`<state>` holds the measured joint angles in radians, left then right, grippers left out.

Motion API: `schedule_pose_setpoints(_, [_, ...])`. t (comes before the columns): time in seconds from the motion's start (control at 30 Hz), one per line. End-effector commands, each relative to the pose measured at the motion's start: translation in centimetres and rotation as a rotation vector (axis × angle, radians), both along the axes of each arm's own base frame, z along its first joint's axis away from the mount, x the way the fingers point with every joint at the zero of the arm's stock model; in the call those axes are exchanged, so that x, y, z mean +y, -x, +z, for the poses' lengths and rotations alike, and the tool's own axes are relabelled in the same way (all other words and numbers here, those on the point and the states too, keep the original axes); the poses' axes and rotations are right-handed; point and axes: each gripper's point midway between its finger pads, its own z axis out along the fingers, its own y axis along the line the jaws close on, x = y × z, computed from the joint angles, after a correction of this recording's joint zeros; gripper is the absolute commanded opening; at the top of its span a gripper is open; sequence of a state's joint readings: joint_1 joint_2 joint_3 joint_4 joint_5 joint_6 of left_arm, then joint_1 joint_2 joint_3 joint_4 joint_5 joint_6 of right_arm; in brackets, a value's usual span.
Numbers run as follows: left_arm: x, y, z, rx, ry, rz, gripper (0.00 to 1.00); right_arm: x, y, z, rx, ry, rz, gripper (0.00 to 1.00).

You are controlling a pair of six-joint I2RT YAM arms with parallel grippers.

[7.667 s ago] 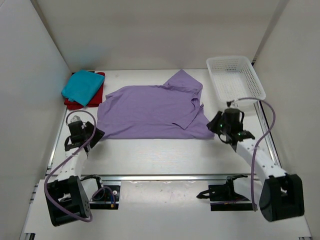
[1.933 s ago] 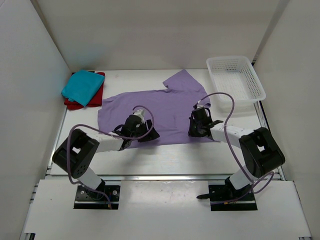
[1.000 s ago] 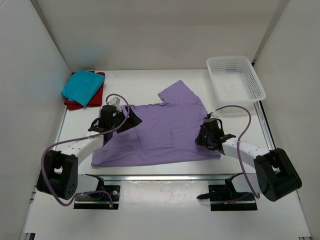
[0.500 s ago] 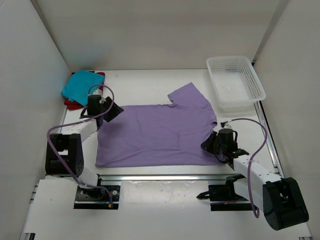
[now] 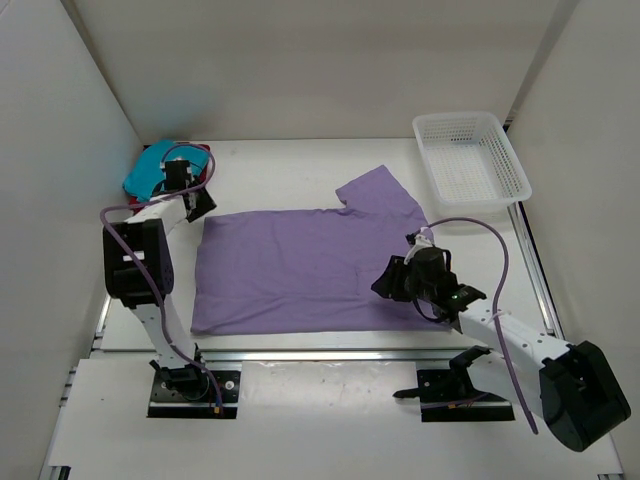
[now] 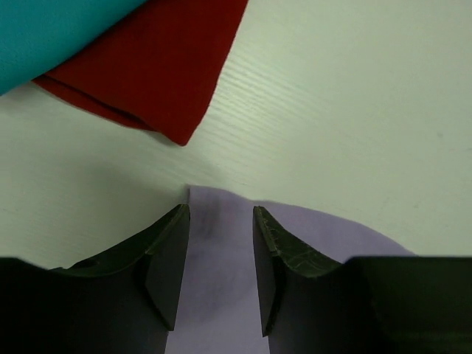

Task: Fold and stack the t-shirts
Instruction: Grap the side of the flattened tshirt furthest away from the robot with both arms

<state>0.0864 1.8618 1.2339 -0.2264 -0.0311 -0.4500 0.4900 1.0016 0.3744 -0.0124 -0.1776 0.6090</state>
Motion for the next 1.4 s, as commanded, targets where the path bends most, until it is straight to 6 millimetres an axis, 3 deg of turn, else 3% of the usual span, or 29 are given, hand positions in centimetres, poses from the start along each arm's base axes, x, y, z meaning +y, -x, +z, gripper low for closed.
schedule_pose_setpoints(0.0, [0.9,0.4,-0.2,0.064,-0.078,-0.015,0.50,1.2,-1.1,1.7,-0.038,-0.028,0.026,0.32])
schedule_pose_setpoints(0.07, [1.1,0.8,-1.6,0.095,-0.066,-0.013,0.50,1.2,-1.6,1.9,-0.048,-0.030,0.026,0.32])
schedule_pose_setpoints(0.3, [0.5,1.1,-3.1,0.131,-0.072,-0.037,0.46,1.0,-3.3,2.9,-0.078,-0.026,0.017,0.33])
schedule_pose_setpoints(0.4, [0.6,0.9,-3.2,0.128,-0.059,-0.032,0.35,0.5,-5.4,3.3,-0.095,-0.028,-0.032,0.33])
schedule_pose_setpoints(0.5, [0.8,0.6,-2.6,0.102,-0.056,-0.012,0.15,0.2,-9.6,4.8,-0.142,-0.036,-0.074,0.33])
schedule_pose_setpoints(0.53, [1.2,0.5,-2.3,0.088,-0.068,0.003,0.12,0.1,-10.5,3.6,-0.112,-0.008,-0.088,0.32])
schedule_pose_setpoints(0.6, [1.3,0.2,-1.2,0.050,-0.099,0.007,0.07,-0.7,-14.2,4.6,-0.138,0.033,-0.126,0.30])
schedule_pose_setpoints(0.67, [1.0,0.3,-1.0,0.040,-0.135,-0.005,0.00,-1.6,-17.0,3.0,-0.124,0.100,-0.168,0.30])
schedule_pose_setpoints(0.7, [1.0,0.1,-0.6,0.032,-0.144,-0.003,0.00,-1.9,-18.8,4.2,-0.163,0.112,-0.178,0.32])
schedule_pose_setpoints(0.77, [0.8,-0.1,-0.2,0.023,-0.170,-0.018,0.00,-2.9,-21.7,3.1,-0.144,0.174,-0.220,0.35])
schedule_pose_setpoints(0.8, [0.7,-0.3,0.0,0.013,-0.170,-0.014,0.00,-3.0,-23.4,4.4,-0.171,0.182,-0.222,0.35])
schedule_pose_setpoints(0.83, [0.7,-0.3,0.0,0.015,-0.170,-0.016,0.00,-4.2,-24.5,2.9,-0.154,0.241,-0.243,0.37])
schedule_pose_setpoints(0.9, [0.4,-0.3,0.1,0.012,-0.164,-0.017,0.00,-5.5,-28.2,2.9,-0.165,0.296,-0.290,0.37])
schedule_pose_setpoints(0.93, [0.4,0.0,-0.1,0.022,-0.170,-0.023,0.00,-5.8,-29.7,4.1,-0.170,0.300,-0.301,0.37])
schedule_pose_setpoints(0.97, [0.5,-0.1,-0.1,0.019,-0.165,-0.014,0.00,-6.2,-30.1,2.1,-0.121,0.330,-0.302,0.36])
schedule_pose_setpoints(1.0, [0.7,-0.2,0.5,0.004,-0.160,-0.006,0.00,-6.1,-31.4,1.6,-0.116,0.339,-0.297,0.35])
schedule_pose_setpoints(1.03, [0.8,-0.1,0.4,0.006,-0.159,0.001,0.00,-6.3,-32.8,2.8,-0.139,0.349,-0.300,0.35])
schedule_pose_setpoints(1.1, [1.0,0.0,0.7,0.009,-0.158,0.007,0.00,-6.9,-34.7,0.3,-0.099,0.411,-0.314,0.36])
schedule_pose_setpoints(1.13, [1.1,0.1,0.9,0.006,-0.151,0.010,0.00,-6.5,-35.9,1.7,-0.114,0.413,-0.302,0.36])
schedule_pose_setpoints(1.17, [1.2,-0.1,1.3,-0.009,-0.154,0.013,0.00,-6.8,-37.2,1.4,-0.098,0.426,-0.299,0.39])
schedule_pose_setpoints(1.2, [1.2,0.1,1.2,-0.007,-0.152,0.017,0.00,-6.4,-37.6,-1.4,-0.045,0.436,-0.275,0.40])
schedule_pose_setpoints(1.23, [0.9,0.2,1.2,-0.013,-0.140,0.012,0.00,-6.7,-38.7,-2.3,-0.009,0.448,-0.274,0.41])
schedule_pose_setpoints(1.27, [0.8,0.1,1.3,-0.018,-0.143,0.002,0.00,-6.5,-41.0,0.9,-0.082,0.433,-0.278,0.41])
schedule_pose_setpoints(1.3, [0.9,0.4,1.0,-0.009,-0.147,0.006,0.00,-6.1,-40.4,-3.0,0.006,0.458,-0.252,0.43])
schedule_pose_setpoints(1.33, [0.8,0.6,0.6,-0.006,-0.136,0.010,0.00,-6.4,-41.5,-2.8,0.005,0.455,-0.239,0.43])
schedule_pose_setpoints(1.37, [0.9,0.4,0.9,-0.013,-0.140,0.007,0.00,-6.2,-42.3,-1.4,-0.019,0.420,-0.238,0.44])
